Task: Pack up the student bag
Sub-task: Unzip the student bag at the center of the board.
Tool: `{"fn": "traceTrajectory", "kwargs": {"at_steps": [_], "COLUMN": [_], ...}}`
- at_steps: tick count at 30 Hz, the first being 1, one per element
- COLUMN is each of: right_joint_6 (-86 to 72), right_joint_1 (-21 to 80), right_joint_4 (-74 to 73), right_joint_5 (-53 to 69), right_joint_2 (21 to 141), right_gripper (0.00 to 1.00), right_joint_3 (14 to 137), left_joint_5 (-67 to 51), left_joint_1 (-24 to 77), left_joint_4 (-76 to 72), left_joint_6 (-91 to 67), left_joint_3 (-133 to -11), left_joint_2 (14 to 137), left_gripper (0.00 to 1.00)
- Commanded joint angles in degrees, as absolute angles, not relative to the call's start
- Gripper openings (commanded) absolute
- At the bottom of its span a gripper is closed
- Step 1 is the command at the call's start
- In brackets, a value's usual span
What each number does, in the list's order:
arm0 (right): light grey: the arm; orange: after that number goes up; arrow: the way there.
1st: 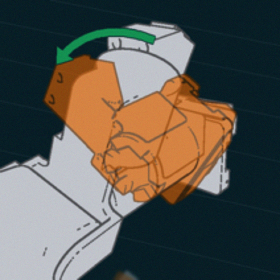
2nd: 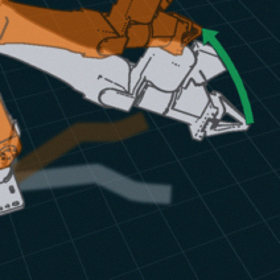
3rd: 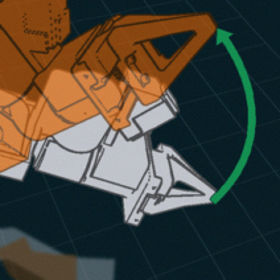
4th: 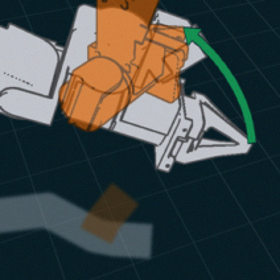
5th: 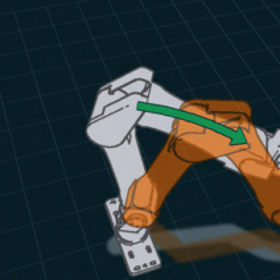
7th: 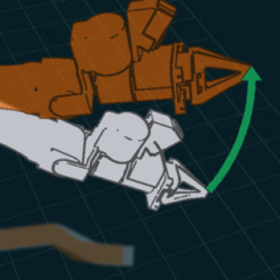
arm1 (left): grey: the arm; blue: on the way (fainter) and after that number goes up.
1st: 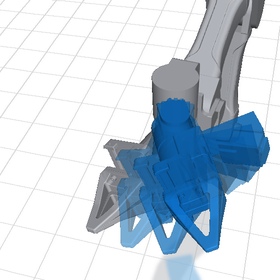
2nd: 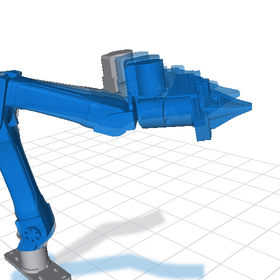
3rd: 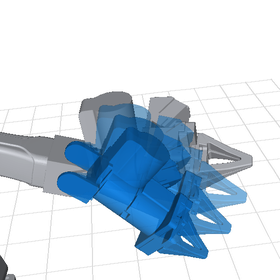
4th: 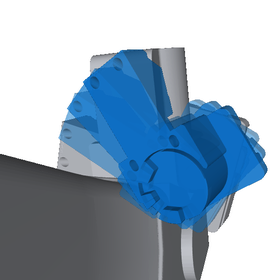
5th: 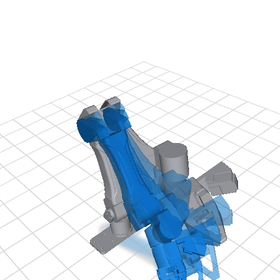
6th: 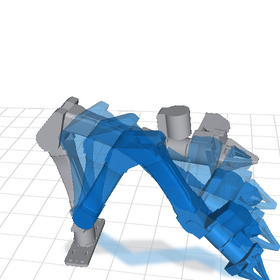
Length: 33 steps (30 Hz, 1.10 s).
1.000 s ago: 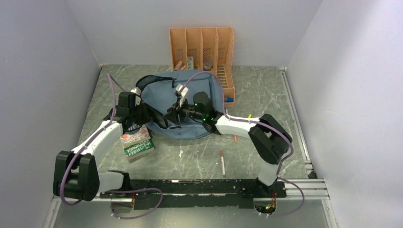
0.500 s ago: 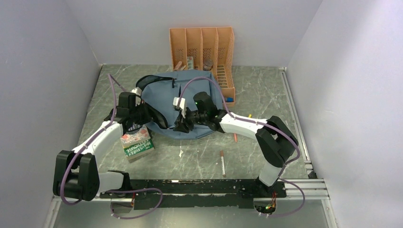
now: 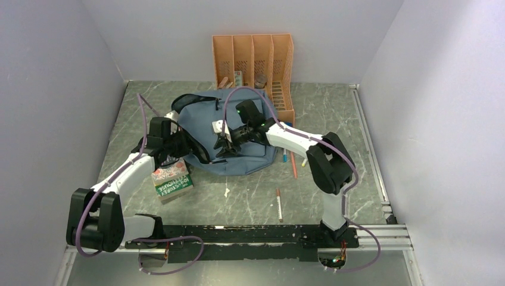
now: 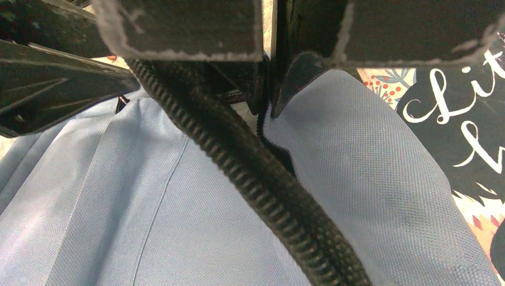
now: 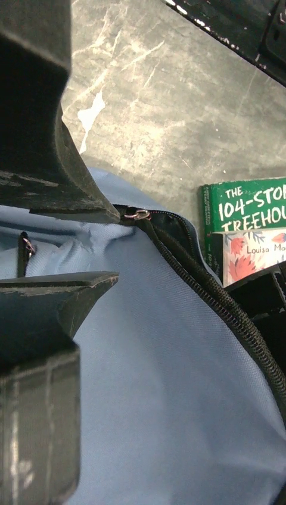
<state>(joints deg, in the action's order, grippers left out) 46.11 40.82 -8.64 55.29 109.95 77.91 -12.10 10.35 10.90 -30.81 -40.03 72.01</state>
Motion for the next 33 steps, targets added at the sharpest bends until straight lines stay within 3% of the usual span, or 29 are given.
{"fn": "traceTrajectory", "kwargs": {"at_steps": [1, 23, 33], "right_joint_6": [56.26, 56.37, 59.83], "right_joint_1": [40.63, 42.66, 44.35], "right_joint_4": [-22.68, -23.55, -28.58], "right_joint_5": [58.23, 53.90, 53.92], "right_joint_2": [114.60, 118.06, 118.12], "right_gripper": [0.38, 0.35, 0.39], "right_joint_3": [83.64, 84.45, 84.54], "left_joint_5": [-14.47, -14.51, -14.59], "left_joint_1": [11.16, 11.34, 11.34], "left_joint_4": [8.30, 8.53, 8.33], "left_joint_6": [-30.39, -30.55, -30.71], "left_joint_3": [-38.86, -39.22, -39.28], "left_joint_2": [71.25, 71.49, 71.85], "left_gripper": [0.05, 0.05, 0.05]}}
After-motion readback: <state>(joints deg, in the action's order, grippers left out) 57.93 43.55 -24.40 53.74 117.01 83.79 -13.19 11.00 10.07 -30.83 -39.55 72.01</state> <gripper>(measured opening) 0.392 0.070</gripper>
